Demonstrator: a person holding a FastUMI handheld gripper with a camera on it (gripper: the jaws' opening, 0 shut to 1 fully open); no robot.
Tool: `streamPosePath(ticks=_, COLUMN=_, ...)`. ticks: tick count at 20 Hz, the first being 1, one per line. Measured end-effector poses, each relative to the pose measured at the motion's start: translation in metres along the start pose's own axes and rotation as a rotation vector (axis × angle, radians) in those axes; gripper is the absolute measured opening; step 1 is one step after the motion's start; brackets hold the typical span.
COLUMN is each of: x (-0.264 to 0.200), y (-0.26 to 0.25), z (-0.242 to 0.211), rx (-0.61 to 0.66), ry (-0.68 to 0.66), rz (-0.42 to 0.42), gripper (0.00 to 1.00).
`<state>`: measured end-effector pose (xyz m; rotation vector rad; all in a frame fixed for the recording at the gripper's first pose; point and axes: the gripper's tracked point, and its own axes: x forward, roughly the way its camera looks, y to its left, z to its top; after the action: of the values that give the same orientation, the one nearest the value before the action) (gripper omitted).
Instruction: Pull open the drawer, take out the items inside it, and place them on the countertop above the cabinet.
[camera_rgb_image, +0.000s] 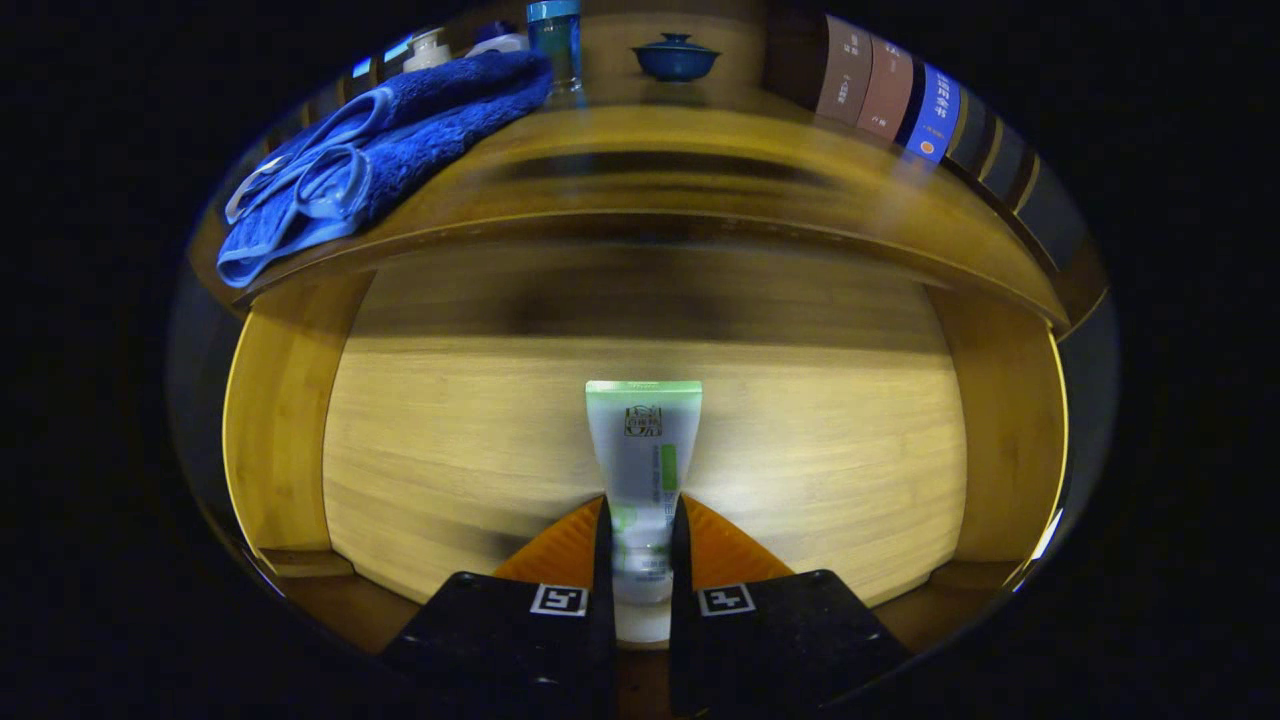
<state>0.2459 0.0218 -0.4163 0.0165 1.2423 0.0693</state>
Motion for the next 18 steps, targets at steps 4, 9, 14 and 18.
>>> streamPosePath(ticks=4, x=-0.027, y=0.009, z=0.001, rx=-0.005, ry=-0.048, rz=0.048, gripper=0.25)
streamPosePath(ticks=9, x=-0.081, y=0.021, z=0.003, rx=-0.028, ry=-0.13, rz=0.121, gripper=0.25)
streamPosePath(ticks=14, x=-0.134, y=0.019, z=0.024, rx=-0.034, ry=-0.206, rz=0.155, gripper=0.25)
streamPosePath(ticks=18, x=-0.162, y=0.006, z=0.062, rx=0.008, ry=-0.245, rz=0.156, gripper=0.25)
